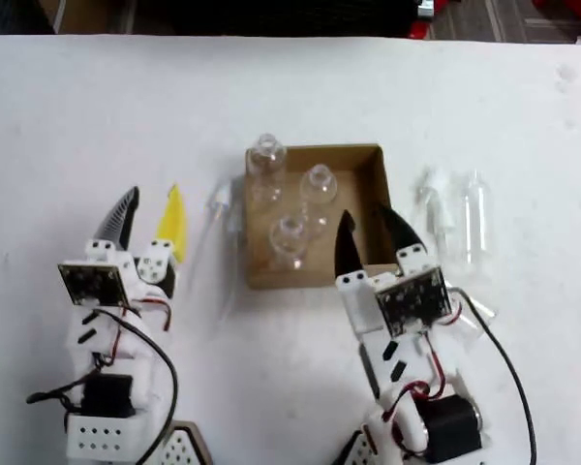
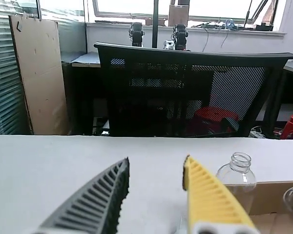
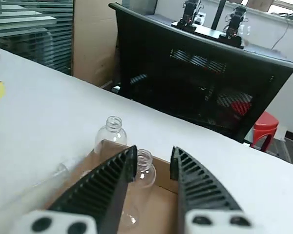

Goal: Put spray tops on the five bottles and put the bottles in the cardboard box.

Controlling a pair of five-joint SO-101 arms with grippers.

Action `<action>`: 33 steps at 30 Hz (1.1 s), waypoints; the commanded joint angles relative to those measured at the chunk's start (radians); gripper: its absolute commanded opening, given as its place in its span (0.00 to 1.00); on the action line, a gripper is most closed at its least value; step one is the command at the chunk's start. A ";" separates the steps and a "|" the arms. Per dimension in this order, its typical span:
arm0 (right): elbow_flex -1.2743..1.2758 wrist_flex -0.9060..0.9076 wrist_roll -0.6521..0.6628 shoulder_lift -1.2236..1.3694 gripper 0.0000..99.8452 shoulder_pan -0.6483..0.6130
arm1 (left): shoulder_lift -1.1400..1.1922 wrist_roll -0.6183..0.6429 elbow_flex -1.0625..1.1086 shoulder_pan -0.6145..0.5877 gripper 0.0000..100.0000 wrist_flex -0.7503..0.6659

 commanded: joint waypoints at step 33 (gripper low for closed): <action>-1.080 0.619 -0.201 1.359 0.16 -0.173 | -0.018 -0.015 0.000 -0.015 0.17 0.014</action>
